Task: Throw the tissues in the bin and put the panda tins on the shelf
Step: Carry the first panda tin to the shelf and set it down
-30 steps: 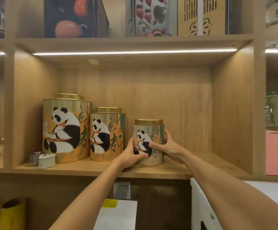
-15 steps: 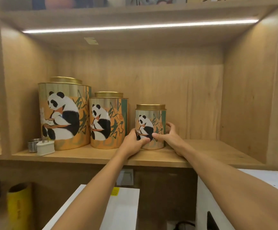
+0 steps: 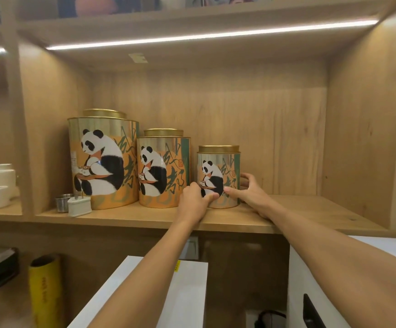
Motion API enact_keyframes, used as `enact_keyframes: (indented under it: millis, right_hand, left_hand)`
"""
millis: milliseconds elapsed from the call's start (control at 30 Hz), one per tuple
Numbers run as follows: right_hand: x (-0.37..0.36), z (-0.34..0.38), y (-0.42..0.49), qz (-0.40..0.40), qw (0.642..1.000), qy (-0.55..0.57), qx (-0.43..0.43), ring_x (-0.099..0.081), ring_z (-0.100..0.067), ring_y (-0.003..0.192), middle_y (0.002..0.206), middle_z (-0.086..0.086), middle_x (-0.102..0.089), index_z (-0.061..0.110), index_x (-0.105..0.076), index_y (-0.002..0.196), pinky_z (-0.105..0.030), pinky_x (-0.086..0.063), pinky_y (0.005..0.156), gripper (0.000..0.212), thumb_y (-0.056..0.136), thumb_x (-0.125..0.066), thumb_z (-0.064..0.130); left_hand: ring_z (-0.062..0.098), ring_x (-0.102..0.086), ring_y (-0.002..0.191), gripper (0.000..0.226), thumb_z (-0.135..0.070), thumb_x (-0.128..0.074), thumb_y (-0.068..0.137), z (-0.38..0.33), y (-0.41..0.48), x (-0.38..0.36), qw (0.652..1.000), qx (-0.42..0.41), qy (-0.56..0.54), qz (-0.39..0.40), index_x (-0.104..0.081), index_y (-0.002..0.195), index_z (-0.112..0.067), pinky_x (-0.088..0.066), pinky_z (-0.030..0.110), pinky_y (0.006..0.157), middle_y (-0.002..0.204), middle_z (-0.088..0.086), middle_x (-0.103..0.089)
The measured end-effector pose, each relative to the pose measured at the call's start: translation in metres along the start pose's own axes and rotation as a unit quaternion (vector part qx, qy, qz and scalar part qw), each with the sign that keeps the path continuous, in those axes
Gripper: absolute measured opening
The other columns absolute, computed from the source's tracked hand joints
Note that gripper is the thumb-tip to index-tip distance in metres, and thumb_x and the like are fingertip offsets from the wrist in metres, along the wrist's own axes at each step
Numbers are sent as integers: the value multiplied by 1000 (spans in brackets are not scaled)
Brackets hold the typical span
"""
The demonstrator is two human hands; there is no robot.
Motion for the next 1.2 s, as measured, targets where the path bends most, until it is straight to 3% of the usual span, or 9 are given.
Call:
enact_keyframes:
  millis: [167,300,567,733,933,1000,1200]
  right_hand:
    - [-1,0,1,2,1000,-25,7,-41,-28,138,155,-11,-36,17,-17,153,-37,-41,104,95,81,-79,31]
    - [-2,1,1,13,1000,-24,5,-39,-28,140,156,-11,-34,17,-16,153,-42,-38,111,93,83,-78,24]
    - [-3,0,2,29,999,-26,4,-38,-28,140,157,-10,-32,18,-14,154,-41,-38,110,97,81,-79,19]
    - [-6,2,-2,47,998,-42,1,-35,-27,143,160,-9,-28,24,-9,155,-46,-34,117,102,81,-79,20]
    - [-16,11,-11,92,991,-94,7,-37,-20,139,160,-5,-28,31,2,156,-36,-30,114,96,91,-67,20]
    - [-16,12,-13,85,991,-102,5,-37,-19,137,160,-5,-29,30,1,156,-33,-31,112,94,92,-66,20]
    - [-16,7,-9,80,989,-127,-3,-33,-26,145,163,-4,-25,31,6,157,-44,-28,120,104,87,-71,33]
  left_hand:
    - [21,-59,87,38,-42,-66,86,-1,1,-3,1000,5,27,10,-59,102,-9,-48,31,69,100,8,-63]
    - [26,-61,89,41,-45,-62,86,-4,0,-3,999,3,49,11,-58,104,-8,-55,42,79,101,10,-63]
    - [25,-58,95,47,-45,-59,87,-6,-2,-2,999,4,52,15,-55,113,-6,-51,36,78,111,11,-57]
    - [25,-57,102,51,-46,-58,87,-4,0,-3,998,18,56,12,-53,118,-7,-48,34,83,117,11,-55]
    - [23,-56,105,50,-45,-59,89,-5,-1,-1,998,19,59,-5,-52,121,-7,-42,28,79,119,10,-55]
    - [22,-57,103,49,-45,-59,88,-5,-2,-1,998,18,58,-5,-53,120,-7,-41,27,76,117,10,-56]
    - [20,-60,87,34,-37,-57,90,-3,-3,2,999,8,37,-19,-57,107,-7,-48,28,68,101,8,-63]
Point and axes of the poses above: each hand's wrist, its own y-axis towards the middle knuckle, its own x-axis out of the back of the hand, z = x × y, the point moved 4 cm from there along y, towards the middle knuckle
